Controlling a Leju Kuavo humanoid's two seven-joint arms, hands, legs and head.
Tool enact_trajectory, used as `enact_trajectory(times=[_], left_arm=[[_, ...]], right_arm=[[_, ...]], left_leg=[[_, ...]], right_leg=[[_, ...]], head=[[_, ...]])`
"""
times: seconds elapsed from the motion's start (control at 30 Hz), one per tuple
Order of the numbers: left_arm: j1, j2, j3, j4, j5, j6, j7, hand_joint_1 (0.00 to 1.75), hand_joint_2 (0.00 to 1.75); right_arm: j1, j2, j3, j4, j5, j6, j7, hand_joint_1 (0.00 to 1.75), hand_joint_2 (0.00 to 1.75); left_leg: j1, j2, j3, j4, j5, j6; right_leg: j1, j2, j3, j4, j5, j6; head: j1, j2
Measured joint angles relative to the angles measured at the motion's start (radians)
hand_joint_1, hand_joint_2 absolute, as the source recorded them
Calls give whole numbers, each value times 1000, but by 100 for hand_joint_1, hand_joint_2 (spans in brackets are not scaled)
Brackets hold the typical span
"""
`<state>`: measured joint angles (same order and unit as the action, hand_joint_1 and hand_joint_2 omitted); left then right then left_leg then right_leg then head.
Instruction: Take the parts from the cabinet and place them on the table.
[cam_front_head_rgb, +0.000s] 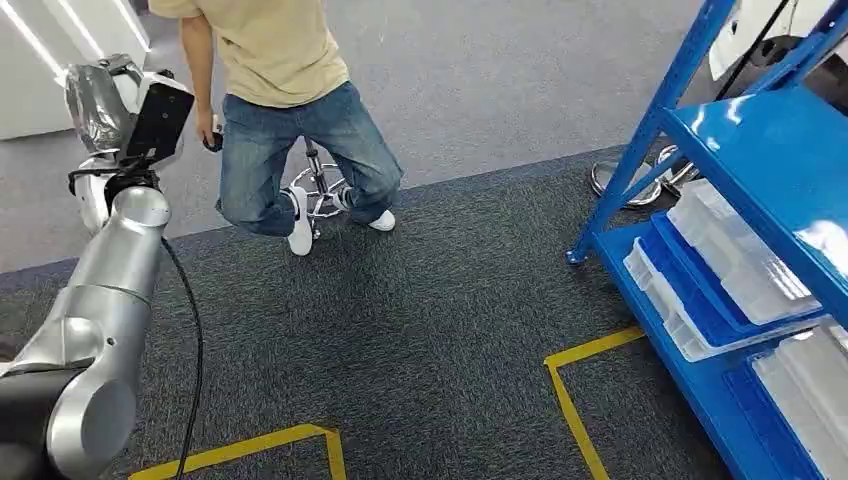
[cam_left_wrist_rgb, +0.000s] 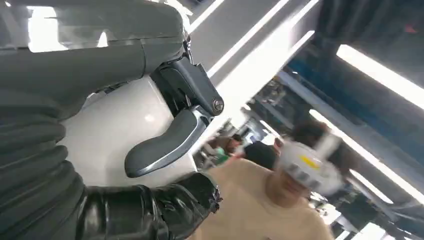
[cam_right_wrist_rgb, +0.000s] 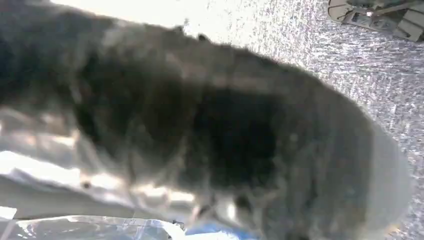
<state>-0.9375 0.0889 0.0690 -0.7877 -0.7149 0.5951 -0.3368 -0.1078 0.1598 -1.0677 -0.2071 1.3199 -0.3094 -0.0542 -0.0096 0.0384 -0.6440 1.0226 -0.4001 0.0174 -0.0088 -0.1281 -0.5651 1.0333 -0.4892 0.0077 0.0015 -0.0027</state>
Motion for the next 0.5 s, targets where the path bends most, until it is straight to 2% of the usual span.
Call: enact_trajectory(times=[0.03, 0.07, 0.1, 0.13, 0.17, 0.2, 0.23, 0.27, 0.3, 0.33, 0.37, 0.4, 0.5], left_arm=[[2, 0, 0, 0, 0, -1, 0, 175, 175], [-2, 0, 0, 0, 0, -1, 0, 175, 175], [-6, 0, 0, 3, -3, -3, 1, 175, 175], [-6, -1, 0, 5, -4, -3, 3, 175, 175], [-3, -2, 0, 7, -10, -5, 5, 175, 175], [1, -5, 0, 12, -12, -6, 6, 175, 175], [4, -5, 0, 15, -11, -5, 6, 175, 175], [6, -5, 0, 17, -6, -5, 4, 175, 175], [7, -6, 0, 18, 3, -6, -3, 175, 175], [7, -6, 0, 18, 12, -7, -10, 175, 175], [7, -6, 0, 18, 16, -10, -16, 175, 175], [6, -7, 0, 18, 19, -12, -19, 175, 175], [8, -4, 0, 18, 22, -12, -19, 175, 175]], right_arm=[[-1, 0, 0, 0, 0, 0, 0, 0, 0], [0, -1, 0, 0, 0, -1, 0, 0, 0], [2, -1, 0, 0, 0, -1, 0, 0, 0], [3, -1, 0, 0, 0, -2, 0, 0, 0], [4, -1, 0, 0, 0, -2, 0, 0, 0], [6, -1, 0, 0, 0, -2, 0, 0, 0], [7, -1, 0, 0, 0, -2, 0, 0, 0], [8, -1, 0, 0, 0, -2, 0, 0, 0], [7, -1, 0, 0, 0, -2, 0, 0, 0], [7, -1, 0, 0, 0, -1, 0, 0, 0], [9, -2, 0, 0, 1, 0, 0, 0, 0], [10, -2, 0, 0, 2, 1, 0, 0, 0], [6, -2, 0, 0, 4, 2, 0, 0, 0]], left_leg=[[15, -10, 11, -15, 7, 9], [14, -18, 15, -19, 7, 11], [15, -27, 15, -19, 7, 19], [14, -37, 13, -18, 7, 23], [13, -49, 13, -18, 6, 25], [12, -63, 13, -17, 6, 27], [11, -79, 13, -14, 5, 27], [12, -94, 13, -9, 3, 26], [12, -107, 13, -5, 0, 23], [13, -121, 14, 2, -4, 19], [16, -129, 9, 8, -9, 15], [9, -140, 0, 17, -11, 10], [21, -175, -4, 8, -2, -9]], right_leg=[[1, 15, 1, 4, -8, 10], [-4, 66, -3, 24, -21, 12], [-5, 100, -32, 78, -53, 12], [-5, 114, -71, 153, -88, 11], [-5, 120, -111, 226, -116, 12], [-5, 123, -147, 287, -128, 12], [-5, 124, -160, 297, -113, 12], [-5, 125, -150, 262, -77, 11], [-6, 130, -125, 196, -28, 10], [-7, 146, -88, 105, 25, 7], [-13, 206, -65, 40, 40, 3], [-16, 217, -57, 21, 31, 6], [-6, 183, -52, 25, 31, -2]], head=[[1, 0], [1, 0], [3, 0], [2, 0], [2, 0], [3, 0], [2, 0], [3, 0], [2, 0], [2, 0], [2, 0], [2, 0], [2, 0]])
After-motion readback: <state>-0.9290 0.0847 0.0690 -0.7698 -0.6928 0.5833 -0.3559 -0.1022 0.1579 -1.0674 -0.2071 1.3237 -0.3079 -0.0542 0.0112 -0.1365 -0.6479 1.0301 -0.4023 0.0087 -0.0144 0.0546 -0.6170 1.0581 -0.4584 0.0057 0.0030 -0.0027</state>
